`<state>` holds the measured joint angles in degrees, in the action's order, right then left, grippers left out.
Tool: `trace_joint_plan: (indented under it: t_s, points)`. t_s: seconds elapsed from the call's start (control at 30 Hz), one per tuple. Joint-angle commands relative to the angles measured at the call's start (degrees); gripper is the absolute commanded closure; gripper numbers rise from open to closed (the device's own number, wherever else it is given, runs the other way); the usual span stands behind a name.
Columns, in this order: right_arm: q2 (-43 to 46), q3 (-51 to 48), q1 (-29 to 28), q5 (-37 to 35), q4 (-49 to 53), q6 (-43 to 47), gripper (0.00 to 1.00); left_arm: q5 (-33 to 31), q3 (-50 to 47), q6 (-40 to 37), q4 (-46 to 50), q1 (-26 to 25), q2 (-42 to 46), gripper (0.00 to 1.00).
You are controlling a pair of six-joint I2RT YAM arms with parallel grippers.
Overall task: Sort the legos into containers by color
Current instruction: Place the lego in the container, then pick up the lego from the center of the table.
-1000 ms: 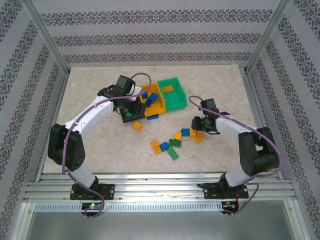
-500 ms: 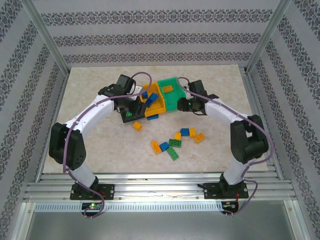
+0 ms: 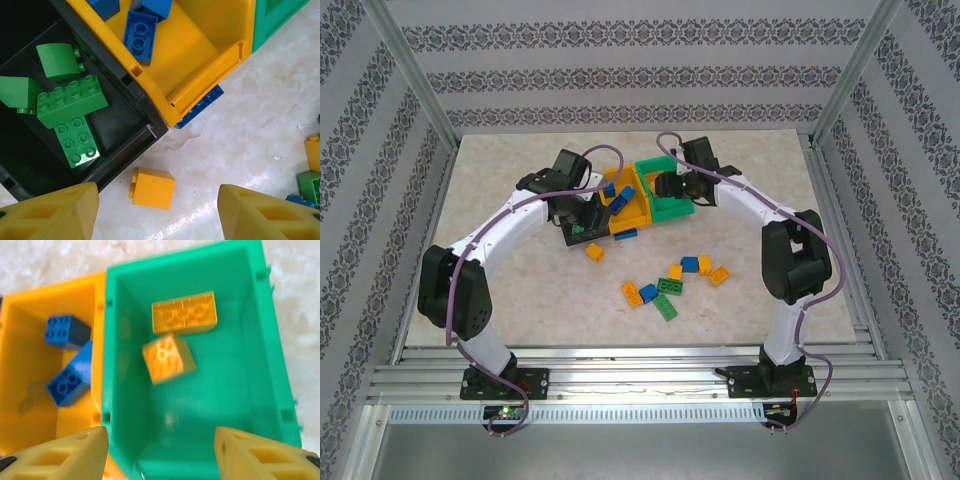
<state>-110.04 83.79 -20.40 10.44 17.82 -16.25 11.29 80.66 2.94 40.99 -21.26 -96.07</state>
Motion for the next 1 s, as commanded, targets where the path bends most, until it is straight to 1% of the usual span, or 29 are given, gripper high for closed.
trace_joint_plan:
  t_s: [0.0,0.17,0.33,0.4,0.5,0.57,0.63,0.73,0.87,0.97]
  points:
    - [5.5,-7.0,-0.5,2.0,-1.2,1.8,0.41,-1.7,1.1,-1.5,2.0,0.6,0.4,0.36]
    - [13.2,-20.2,-2.4,1.6,-6.7,3.3,0.41,-1.5,0.1,-1.7,0.7,0.6,0.8,0.36]
    - [21.8,-34.4,-2.8,1.4,-16.4,4.1,0.41,-2.5,0.2,-1.6,1.9,0.5,0.3,0.36]
    - [23.9,-38.6,-2.8,0.2,-19.6,4.3,0.4,-1.8,-1.9,-0.1,0.5,0.2,0.6,0.36]
    - [25.0,-43.9,-2.9,0.1,-26.4,2.7,0.4,-0.9,-4.1,1.3,-0.9,-2.0,0.3,0.37]
    - [25.0,-43.8,-3.0,1.5,-26.4,2.5,0.4,-2.5,-3.8,1.2,-0.1,-3.9,-0.4,0.37]
    - [24.6,-44.1,-3.4,0.9,-27.0,2.6,0.4,-5.3,-4.4,1.1,0.8,-5.4,-0.8,0.37]
    - [23.9,-43.8,-3.5,0.8,-26.9,2.4,0.4,-7.8,-6.1,1.9,1.5,-5.7,-0.9,0.37]
    - [23.9,-43.6,-3.5,1.1,-27.0,2.0,0.4,-7.5,-9.0,3.1,0.2,-5.6,-0.5,0.37]
    - [24.1,-43.8,-3.6,1.0,-27.2,1.9,0.4,-7.9,-9.1,3.0,1.1,-5.7,-2.4,0.37]
